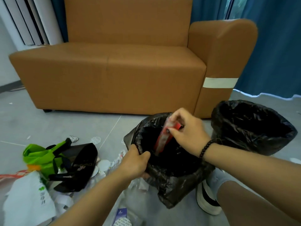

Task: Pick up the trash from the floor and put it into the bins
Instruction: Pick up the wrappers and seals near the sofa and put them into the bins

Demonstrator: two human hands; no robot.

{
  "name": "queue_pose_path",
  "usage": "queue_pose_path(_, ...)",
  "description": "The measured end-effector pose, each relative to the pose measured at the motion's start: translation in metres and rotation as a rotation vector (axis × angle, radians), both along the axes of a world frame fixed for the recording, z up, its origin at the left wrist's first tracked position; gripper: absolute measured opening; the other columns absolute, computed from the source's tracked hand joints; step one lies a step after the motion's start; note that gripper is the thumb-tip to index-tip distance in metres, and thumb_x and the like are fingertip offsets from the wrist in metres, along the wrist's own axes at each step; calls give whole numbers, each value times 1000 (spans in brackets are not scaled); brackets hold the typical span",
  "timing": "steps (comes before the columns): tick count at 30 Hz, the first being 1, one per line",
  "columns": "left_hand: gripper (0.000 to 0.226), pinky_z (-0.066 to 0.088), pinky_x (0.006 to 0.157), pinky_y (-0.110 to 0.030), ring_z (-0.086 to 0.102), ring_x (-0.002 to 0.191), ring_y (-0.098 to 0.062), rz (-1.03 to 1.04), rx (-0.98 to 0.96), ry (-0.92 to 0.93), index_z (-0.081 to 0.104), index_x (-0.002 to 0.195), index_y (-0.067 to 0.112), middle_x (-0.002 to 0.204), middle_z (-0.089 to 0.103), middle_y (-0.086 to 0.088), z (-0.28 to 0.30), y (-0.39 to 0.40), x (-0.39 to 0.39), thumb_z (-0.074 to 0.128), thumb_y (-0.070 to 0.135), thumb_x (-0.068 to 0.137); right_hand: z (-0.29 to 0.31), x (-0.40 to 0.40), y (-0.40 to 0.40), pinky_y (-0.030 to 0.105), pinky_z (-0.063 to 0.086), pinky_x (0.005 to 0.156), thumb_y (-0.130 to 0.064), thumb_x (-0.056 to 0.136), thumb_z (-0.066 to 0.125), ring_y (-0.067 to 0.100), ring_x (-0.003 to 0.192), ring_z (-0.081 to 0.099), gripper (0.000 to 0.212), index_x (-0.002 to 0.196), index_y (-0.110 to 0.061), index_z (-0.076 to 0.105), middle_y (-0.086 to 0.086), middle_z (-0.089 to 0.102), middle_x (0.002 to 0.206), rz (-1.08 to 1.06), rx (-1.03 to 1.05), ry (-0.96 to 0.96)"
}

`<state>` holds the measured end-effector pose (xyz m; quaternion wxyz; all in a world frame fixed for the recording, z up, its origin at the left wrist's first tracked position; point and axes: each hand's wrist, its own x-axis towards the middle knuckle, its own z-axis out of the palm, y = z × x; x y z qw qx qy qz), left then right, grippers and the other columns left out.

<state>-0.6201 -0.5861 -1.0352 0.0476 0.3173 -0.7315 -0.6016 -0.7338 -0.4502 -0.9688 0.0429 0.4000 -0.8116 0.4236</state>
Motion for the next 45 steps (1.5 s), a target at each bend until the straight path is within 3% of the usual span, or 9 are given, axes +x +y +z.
queue_pose_path(6,17,60,61,-44,71,84,-29,-7,170,98,56,104,11,102,67,-18,-8,15,9,47,11,90,-56,-5,-38,35,53,73,-13,86,62,16,82,59,22,82,-23,43,-2,58,88,-43,327,-21)
queue_pose_path(14,9,57,57,-28,68,89,-19,-9,239,140,53,100,14,105,65,-11,-11,9,-6,51,16,92,-82,-30,-66,9,35,47,-2,82,62,13,65,40,25,78,-14,41,0,43,69,-168,362,-286)
queue_pose_path(19,31,56,57,-24,65,73,-16,-15,293,118,40,89,13,96,58,-15,-16,3,-13,64,31,87,-85,-45,-68,27,49,77,-20,84,67,21,90,59,13,85,-13,56,-3,55,75,-171,552,-233)
queue_pose_path(24,38,56,74,-31,63,84,-18,206,328,249,45,113,17,107,60,-11,-24,0,-2,62,39,88,-63,-50,-62,24,42,69,-23,77,77,17,84,56,32,101,-3,68,2,57,87,-226,630,-253)
queue_pose_path(28,10,50,68,-27,61,82,-17,344,477,197,52,99,17,103,57,-3,-36,-4,21,51,27,96,-40,-47,-60,26,39,62,-25,71,80,15,69,45,22,70,-10,63,5,46,74,-233,646,-262)
queue_pose_path(33,12,47,66,-28,60,79,-19,421,570,114,53,104,10,102,61,-8,-52,-6,50,49,20,98,-6,-31,-50,35,47,99,-36,72,80,24,119,54,78,136,-5,47,8,54,133,-214,613,-318)
queue_pose_path(38,13,48,67,-27,62,84,-20,411,591,97,56,108,11,101,64,-7,-58,-8,80,49,15,97,20,4,-54,24,49,83,-12,83,69,19,95,65,10,93,-15,70,4,70,100,-286,187,-179)
queue_pose_path(41,14,47,63,-26,63,81,-19,416,588,83,58,105,9,99,66,-10,-64,-13,100,51,7,94,23,45,-75,35,57,80,-3,82,62,20,82,69,26,68,-25,66,2,71,80,-174,-24,-163)
queue_pose_path(45,13,46,67,-27,61,79,-19,437,592,79,59,97,10,91,65,-9,-70,-25,129,50,2,93,-7,107,-100,36,59,73,3,83,56,17,75,70,30,70,-23,63,2,69,76,-10,-111,-275)
